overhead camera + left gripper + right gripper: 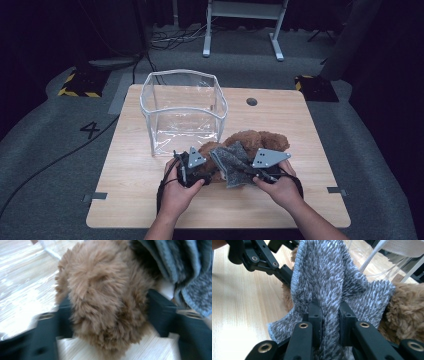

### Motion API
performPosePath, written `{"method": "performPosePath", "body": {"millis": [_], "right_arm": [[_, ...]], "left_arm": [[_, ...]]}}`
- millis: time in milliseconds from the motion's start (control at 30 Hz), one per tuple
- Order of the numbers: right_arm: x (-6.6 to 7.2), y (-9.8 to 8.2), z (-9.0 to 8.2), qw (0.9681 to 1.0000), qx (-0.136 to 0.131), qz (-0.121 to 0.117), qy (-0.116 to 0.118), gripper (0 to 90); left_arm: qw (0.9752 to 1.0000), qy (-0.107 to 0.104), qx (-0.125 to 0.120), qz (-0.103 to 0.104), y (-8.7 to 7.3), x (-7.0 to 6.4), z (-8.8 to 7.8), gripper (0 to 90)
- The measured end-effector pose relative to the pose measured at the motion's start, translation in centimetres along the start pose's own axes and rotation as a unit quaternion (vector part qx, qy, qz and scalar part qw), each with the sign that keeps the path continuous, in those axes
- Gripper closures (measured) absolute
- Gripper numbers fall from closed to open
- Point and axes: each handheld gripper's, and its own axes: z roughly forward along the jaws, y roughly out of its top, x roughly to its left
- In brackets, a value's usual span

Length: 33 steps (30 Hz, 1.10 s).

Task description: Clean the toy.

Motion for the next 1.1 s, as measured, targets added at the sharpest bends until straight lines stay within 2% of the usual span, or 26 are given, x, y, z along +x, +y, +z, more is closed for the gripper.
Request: {"method": "performPosePath", "body": {"millis": [67, 167, 433, 633, 900, 1100], "right_arm": [[-0.1, -0.1, 0.2, 1.0000, 0.004, 0.000, -0.001, 76.4], [-0.5, -0.6, -0.1, 0.9998, 0.012, 0.000, -0.015, 76.4], [-2.8, -2.9, -2.2, 0.9978, 0.021, 0.032, -0.053, 76.6], [-4.3, -4.3, -3.9, 0.9942, 0.023, 0.055, -0.090, 76.6], [-6.8, -6.5, -5.6, 0.9835, 0.028, 0.101, -0.147, 76.6], [-8.5, -7.9, -6.2, 0.9730, 0.030, 0.139, -0.182, 76.5]], "left_arm": [[1.0000, 0.003, 0.003, 0.004, -0.1, -0.1, -0.1, 57.5], [0.9999, 0.000, 0.006, 0.011, -0.1, -0.2, -0.2, 65.5], [0.9999, -0.009, 0.006, 0.013, -0.2, -0.2, -0.3, 70.3], [0.9999, -0.011, 0.005, 0.012, -0.3, -0.1, -0.3, 70.4], [0.9998, -0.012, 0.002, 0.012, -0.3, 0.0, -0.4, 70.2], [0.9998, -0.014, 0.003, 0.011, -0.4, 0.0, -0.5, 70.0]]}}
